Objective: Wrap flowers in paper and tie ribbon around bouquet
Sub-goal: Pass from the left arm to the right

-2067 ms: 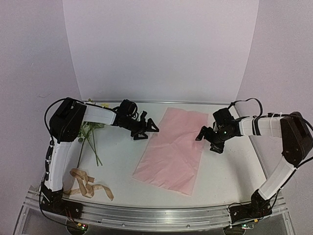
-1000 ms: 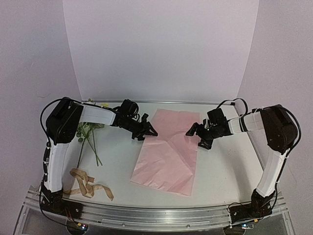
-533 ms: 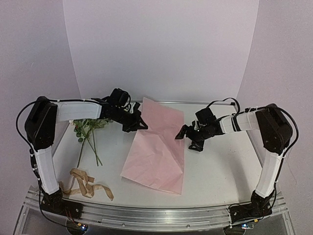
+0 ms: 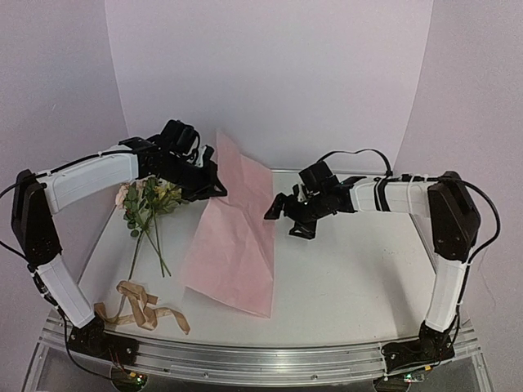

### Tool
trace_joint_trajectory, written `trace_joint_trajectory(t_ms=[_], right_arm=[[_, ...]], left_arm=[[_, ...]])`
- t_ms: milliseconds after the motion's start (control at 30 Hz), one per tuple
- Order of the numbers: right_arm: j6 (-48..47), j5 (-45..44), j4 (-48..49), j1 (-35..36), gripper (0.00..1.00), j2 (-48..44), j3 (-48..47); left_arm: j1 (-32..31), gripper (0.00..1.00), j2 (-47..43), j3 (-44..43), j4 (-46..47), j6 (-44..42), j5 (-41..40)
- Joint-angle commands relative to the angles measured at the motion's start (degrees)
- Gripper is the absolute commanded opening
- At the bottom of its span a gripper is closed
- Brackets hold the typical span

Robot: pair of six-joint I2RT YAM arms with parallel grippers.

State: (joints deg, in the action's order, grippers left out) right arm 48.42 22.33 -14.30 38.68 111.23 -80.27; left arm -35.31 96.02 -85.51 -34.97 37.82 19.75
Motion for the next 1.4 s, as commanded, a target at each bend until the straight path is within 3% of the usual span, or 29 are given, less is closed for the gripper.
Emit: trace_joint_trajectory(t_ms=[0, 233, 367, 567, 867, 1367], right_arm=[[-3.34, -9.45, -7.29, 3.22, 0.98, -10.22, -4.30], [-8.33, -28.52, -18.23, 13.74, 0.98, -12.92, -12.05], [-10.23, -37.85, -23.34, 20.84, 0.98, -9.71, -19.03], [-13.15, -45.10, -31.70, 27.81, 0.98, -2.06, -32.06], [-15.53, -47.82, -38.33, 33.87, 0.98, 7.24, -45.18], [-17.40, -43.81, -38.35, 34.62, 0.98, 8.43, -43.72]], left_arm=[[-0.34, 0.00, 1.17, -1.99, -1.18, 4.91, -0.62], [-1.82, 0.00, 2.03, -3.18, -1.96, 14.47, -2.79], [-2.30, 0.00, 0.97, -1.56, -1.26, 23.76, -2.01], [-3.85, 0.00, 1.49, -4.84, -6.18, 27.82, -5.06], [-6.98, 0.00, 4.58, -10.38, -13.50, 29.88, -8.17], [-7.34, 0.00, 1.12, -4.97, -13.63, 27.80, -5.40]])
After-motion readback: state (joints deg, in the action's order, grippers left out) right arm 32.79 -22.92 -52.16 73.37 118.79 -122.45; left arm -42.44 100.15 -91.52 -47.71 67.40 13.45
